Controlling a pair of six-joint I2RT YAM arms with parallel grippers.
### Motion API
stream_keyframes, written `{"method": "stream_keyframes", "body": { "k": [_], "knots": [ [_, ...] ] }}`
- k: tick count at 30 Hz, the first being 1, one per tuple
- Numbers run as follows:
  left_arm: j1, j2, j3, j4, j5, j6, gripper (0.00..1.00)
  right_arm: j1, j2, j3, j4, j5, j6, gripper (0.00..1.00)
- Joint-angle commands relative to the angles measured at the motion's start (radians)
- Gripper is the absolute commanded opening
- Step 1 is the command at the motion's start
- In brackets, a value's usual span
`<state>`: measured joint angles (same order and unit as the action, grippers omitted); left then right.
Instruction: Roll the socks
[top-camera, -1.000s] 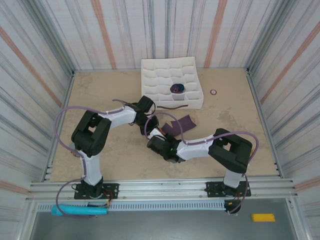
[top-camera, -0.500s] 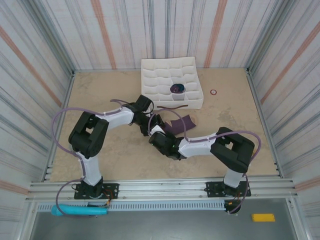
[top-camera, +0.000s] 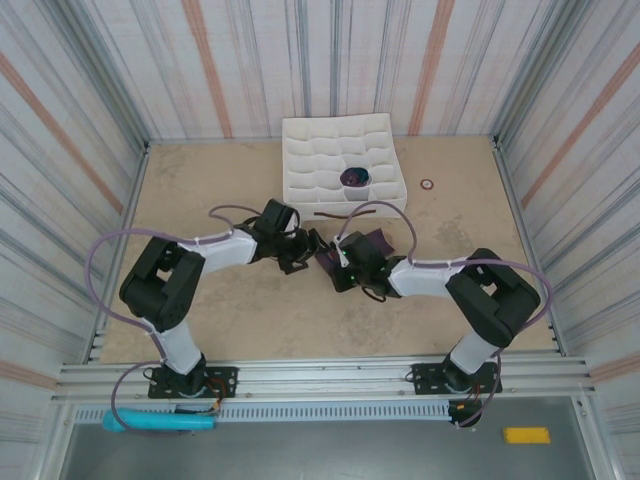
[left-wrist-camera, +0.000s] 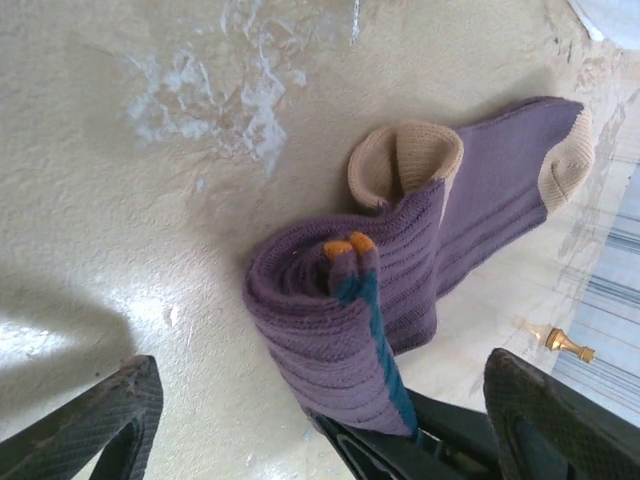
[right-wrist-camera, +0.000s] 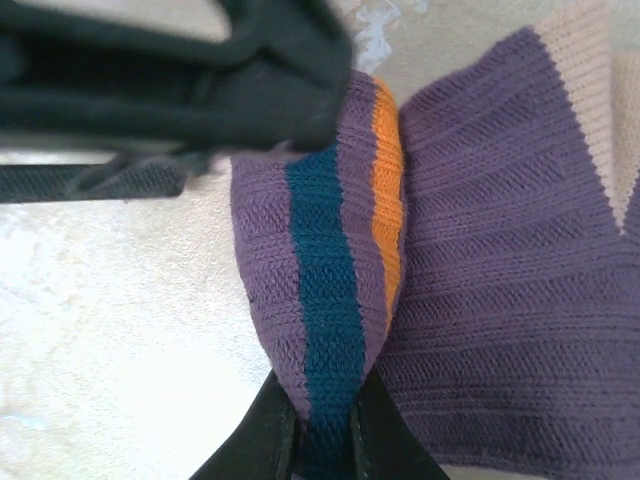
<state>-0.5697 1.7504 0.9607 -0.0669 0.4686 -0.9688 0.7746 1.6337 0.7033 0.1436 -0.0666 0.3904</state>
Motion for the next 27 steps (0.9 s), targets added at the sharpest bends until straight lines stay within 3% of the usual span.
{"method": "stream_keyframes", "body": {
  "k": [1,18,27],
  "knots": [
    [-0.004,-0.050,-0.038,0.050,-0.021,0.003,0.83,-0.062,0.019,-0.087,-0.085,-0.174,0.099,0.00],
    [-0.080,-0.005,-0.046,0.165,-0.058,0.009,0.63,-0.321,0.095,-0.145,0.038,-0.583,0.357,0.00],
    [-0.120,0.038,0.006,0.117,-0.100,0.023,0.59,-0.331,0.124,-0.093,-0.030,-0.614,0.395,0.00]
  ]
}}
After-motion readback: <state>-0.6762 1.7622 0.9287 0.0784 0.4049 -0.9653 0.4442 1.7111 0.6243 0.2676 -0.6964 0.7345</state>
